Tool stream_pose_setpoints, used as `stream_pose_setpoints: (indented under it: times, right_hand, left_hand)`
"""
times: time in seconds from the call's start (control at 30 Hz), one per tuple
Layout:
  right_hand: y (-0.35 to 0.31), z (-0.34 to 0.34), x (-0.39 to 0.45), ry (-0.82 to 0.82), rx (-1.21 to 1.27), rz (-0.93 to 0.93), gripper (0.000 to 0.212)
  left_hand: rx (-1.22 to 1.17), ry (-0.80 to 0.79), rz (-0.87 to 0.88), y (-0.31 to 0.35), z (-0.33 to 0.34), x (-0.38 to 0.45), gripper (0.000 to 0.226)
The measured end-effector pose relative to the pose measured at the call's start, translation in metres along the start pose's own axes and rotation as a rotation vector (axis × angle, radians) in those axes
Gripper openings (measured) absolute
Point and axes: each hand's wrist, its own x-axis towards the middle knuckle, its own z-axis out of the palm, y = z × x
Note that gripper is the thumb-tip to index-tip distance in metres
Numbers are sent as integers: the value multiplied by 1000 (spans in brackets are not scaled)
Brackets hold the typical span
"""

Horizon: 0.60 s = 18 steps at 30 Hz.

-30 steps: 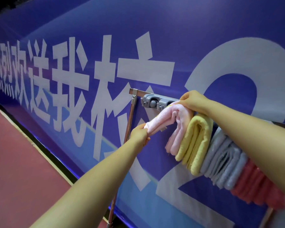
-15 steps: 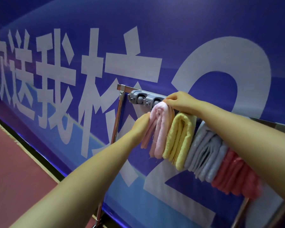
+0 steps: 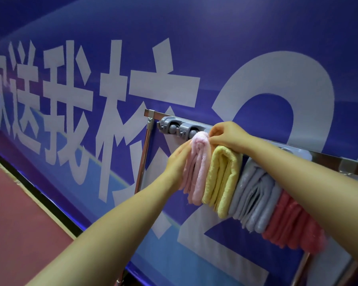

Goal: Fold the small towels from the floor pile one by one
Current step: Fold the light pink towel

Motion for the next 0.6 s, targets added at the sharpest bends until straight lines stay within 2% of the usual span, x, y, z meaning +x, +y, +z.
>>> stream_pose_setpoints:
  times: [0.13, 0.23, 0.37, 0.5, 0.6]
  right_hand:
    - [-1, 4, 2, -4, -67, -8, 12]
    - [4, -1, 4, 23, 91, 13, 11]
    - [3, -1, 11, 35, 249, 57, 12]
    - [-5, 2, 20, 8, 230, 68, 9]
    - [-7, 4, 21, 26, 197, 76, 7]
  left_hand:
    - [-13, 56, -4, -2, 4, -1, 19]
    - [-41, 130, -44, 0, 2, 3, 23]
    - [8, 218, -12, 2, -5, 9, 14]
    - [56, 311, 13, -3, -7, 10, 8]
    - [139, 324, 5, -8, -6, 9, 15]
